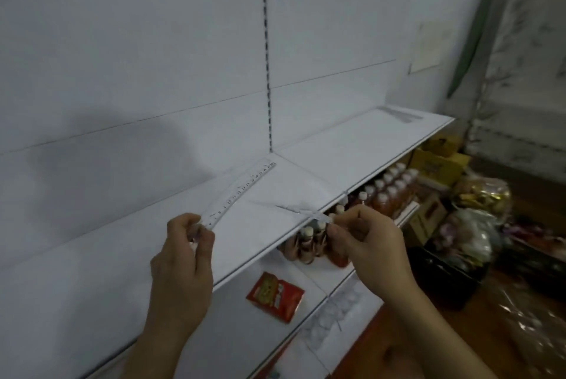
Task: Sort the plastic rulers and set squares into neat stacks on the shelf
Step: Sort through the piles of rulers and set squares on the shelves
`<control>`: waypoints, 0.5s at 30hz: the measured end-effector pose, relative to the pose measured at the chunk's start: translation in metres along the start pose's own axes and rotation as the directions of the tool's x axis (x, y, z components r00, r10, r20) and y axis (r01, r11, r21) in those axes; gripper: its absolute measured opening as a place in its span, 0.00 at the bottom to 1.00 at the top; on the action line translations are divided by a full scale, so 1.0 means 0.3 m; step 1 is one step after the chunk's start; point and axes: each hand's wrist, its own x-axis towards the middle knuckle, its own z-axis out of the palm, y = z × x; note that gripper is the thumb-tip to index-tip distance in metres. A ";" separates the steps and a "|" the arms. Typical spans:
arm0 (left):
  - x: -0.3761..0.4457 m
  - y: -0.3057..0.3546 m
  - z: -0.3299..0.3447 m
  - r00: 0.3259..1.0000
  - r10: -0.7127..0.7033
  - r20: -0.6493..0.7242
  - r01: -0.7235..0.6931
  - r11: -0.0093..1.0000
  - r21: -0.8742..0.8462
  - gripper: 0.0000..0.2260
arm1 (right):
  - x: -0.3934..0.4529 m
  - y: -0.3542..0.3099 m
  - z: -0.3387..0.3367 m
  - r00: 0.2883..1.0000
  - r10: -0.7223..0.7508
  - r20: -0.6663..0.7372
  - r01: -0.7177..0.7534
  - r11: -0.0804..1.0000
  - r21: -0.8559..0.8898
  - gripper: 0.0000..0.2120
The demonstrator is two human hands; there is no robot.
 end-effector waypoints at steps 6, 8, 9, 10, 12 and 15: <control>0.128 0.136 0.269 0.993 0.064 0.097 -0.058 0.996 -0.066 0.06 | 0.119 0.152 -0.211 0.992 -0.034 -0.118 0.014 0.986 -0.163 0.05; 0.174 0.152 0.363 0.990 0.062 0.129 -0.051 0.995 -0.082 0.06 | 0.177 0.200 -0.258 0.989 -0.036 -0.142 0.006 0.978 -0.207 0.07; 0.198 0.156 0.410 0.987 0.062 0.145 -0.050 0.995 -0.083 0.06 | 0.212 0.225 -0.275 0.988 -0.036 -0.150 0.002 0.975 -0.221 0.07; 0.223 0.159 0.454 0.986 0.062 0.158 -0.050 0.996 -0.080 0.06 | 0.248 0.248 -0.289 0.988 -0.035 -0.151 -0.001 0.973 -0.230 0.07; 0.280 0.155 0.533 0.984 0.053 0.167 -0.042 0.997 -0.069 0.06 | 0.332 0.290 -0.299 0.990 -0.036 -0.133 0.003 0.972 -0.237 0.06; 0.382 0.148 0.617 0.984 0.018 0.175 -0.010 0.999 -0.045 0.06 | 0.480 0.348 -0.288 0.995 -0.049 -0.090 0.023 0.963 -0.267 0.05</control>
